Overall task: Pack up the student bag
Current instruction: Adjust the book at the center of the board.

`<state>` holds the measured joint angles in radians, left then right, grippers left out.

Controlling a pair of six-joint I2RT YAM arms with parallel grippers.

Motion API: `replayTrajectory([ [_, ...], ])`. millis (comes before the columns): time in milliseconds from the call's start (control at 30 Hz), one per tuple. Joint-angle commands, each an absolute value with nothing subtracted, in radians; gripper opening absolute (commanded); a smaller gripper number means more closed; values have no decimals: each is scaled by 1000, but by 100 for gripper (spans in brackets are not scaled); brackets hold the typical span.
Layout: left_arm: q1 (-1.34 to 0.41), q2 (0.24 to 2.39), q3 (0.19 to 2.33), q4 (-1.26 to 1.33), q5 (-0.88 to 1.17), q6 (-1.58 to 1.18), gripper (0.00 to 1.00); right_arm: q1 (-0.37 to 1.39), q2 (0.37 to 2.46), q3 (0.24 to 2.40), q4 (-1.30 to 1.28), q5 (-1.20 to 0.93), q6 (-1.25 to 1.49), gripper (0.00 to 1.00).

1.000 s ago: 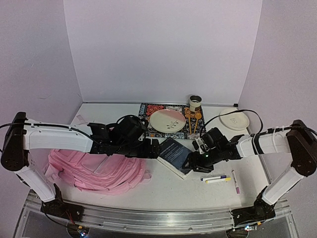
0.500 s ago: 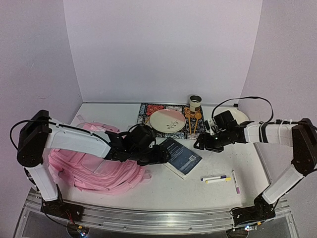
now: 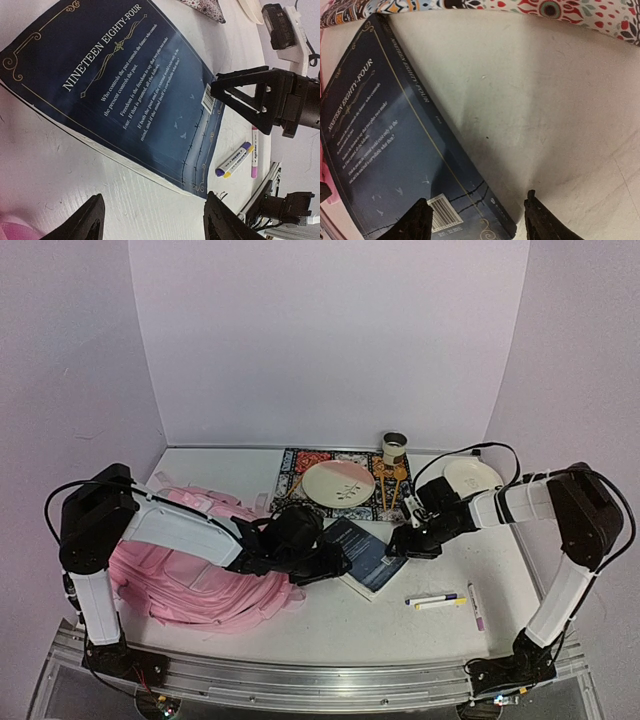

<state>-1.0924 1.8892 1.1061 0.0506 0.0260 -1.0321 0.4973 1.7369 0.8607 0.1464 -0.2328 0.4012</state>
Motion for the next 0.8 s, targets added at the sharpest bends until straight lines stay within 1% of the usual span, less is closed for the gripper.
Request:
replayTrajectory([
  [0, -1095, 1906, 1110, 98, 18, -1072, 68, 522, 1740, 824, 172, -326, 425, 61],
  [200, -1093, 1908, 1053, 99, -44, -1119, 69, 590, 1688, 735, 259, -377, 510, 61],
  [333, -1092, 1918, 1030, 100, -62, -1145, 66, 638, 1665, 700, 303, -375, 564, 60],
  [500, -1088, 1920, 989, 104, -91, -1182, 60, 656, 1645, 654, 363, -373, 615, 60],
  [767, -1085, 1907, 917, 125, -106, -1244, 45, 668, 1638, 593, 470, -413, 677, 59],
])
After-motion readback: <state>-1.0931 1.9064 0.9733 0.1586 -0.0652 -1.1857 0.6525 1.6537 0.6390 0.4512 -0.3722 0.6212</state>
